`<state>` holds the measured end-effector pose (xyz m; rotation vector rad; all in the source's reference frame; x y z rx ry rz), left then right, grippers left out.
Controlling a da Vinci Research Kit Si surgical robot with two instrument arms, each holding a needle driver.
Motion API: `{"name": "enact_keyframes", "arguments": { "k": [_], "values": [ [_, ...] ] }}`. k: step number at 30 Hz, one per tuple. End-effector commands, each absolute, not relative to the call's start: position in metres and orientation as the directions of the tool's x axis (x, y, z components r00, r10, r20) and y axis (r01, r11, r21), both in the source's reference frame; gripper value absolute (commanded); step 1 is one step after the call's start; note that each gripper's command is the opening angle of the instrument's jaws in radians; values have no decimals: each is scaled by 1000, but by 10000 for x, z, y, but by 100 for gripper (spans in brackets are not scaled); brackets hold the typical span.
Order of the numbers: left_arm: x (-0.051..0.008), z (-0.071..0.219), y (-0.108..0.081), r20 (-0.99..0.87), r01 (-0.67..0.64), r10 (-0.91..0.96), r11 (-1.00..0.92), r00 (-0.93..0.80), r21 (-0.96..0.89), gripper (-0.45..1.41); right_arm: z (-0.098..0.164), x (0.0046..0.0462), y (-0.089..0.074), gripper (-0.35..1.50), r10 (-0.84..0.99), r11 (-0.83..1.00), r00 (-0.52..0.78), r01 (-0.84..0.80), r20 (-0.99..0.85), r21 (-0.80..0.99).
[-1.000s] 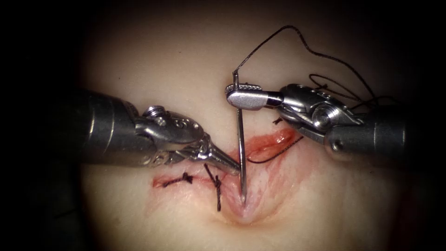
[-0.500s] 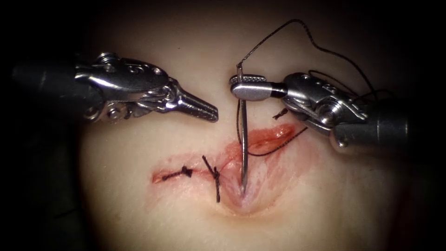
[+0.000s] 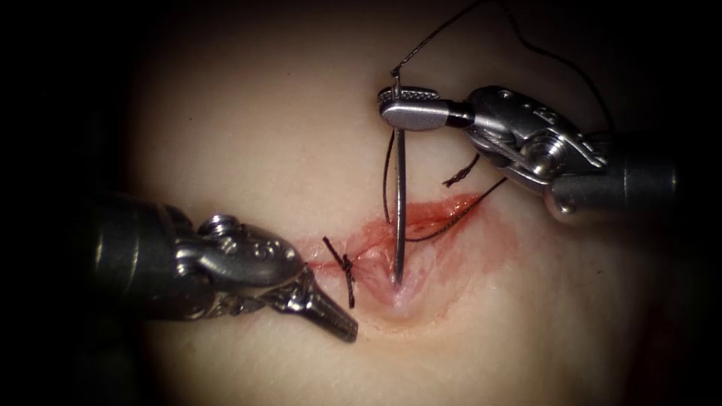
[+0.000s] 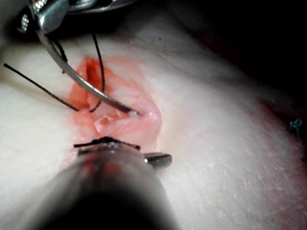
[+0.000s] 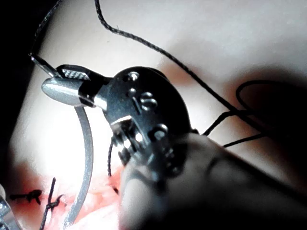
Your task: Wound Closure
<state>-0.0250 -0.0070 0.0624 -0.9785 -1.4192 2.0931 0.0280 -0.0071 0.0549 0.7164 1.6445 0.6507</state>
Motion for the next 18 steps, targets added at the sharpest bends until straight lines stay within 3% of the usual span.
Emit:
{"name": "enact_keyframes", "arguments": {
  "k": [1,18],
  "values": [
    [-260,632,-73,-310,35,681,-386,-663,-922,-45,552,290,-70,-35,752,659,-139,123,-644,742],
    [-274,656,-50,-336,-22,714,-441,-614,-897,-45,574,301,-87,-35,851,515,-79,315,-519,797]
  ]
}}
